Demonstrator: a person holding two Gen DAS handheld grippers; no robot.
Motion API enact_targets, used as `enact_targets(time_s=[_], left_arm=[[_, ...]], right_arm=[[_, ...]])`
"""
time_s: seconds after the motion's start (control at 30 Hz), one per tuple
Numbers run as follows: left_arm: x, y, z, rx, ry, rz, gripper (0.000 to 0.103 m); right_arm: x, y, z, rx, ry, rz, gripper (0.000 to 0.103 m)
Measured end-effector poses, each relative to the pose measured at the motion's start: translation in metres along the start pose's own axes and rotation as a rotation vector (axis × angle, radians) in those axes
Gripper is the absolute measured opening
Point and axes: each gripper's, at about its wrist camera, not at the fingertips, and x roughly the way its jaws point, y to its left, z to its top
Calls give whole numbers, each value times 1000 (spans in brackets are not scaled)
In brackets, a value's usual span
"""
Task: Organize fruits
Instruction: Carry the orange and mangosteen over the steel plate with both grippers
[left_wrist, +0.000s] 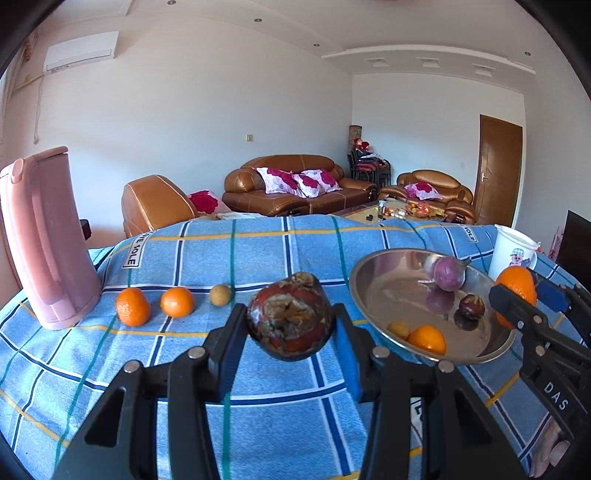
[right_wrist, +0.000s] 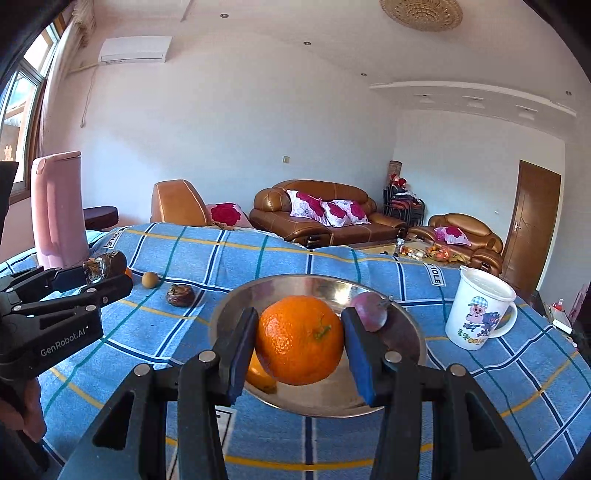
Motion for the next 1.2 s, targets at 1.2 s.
enact_targets(time_s=[1.2], left_arm=[[85,-124,26,117,150,-103,47]], right_arm=[[54,-85,-5,118,178,25,49]])
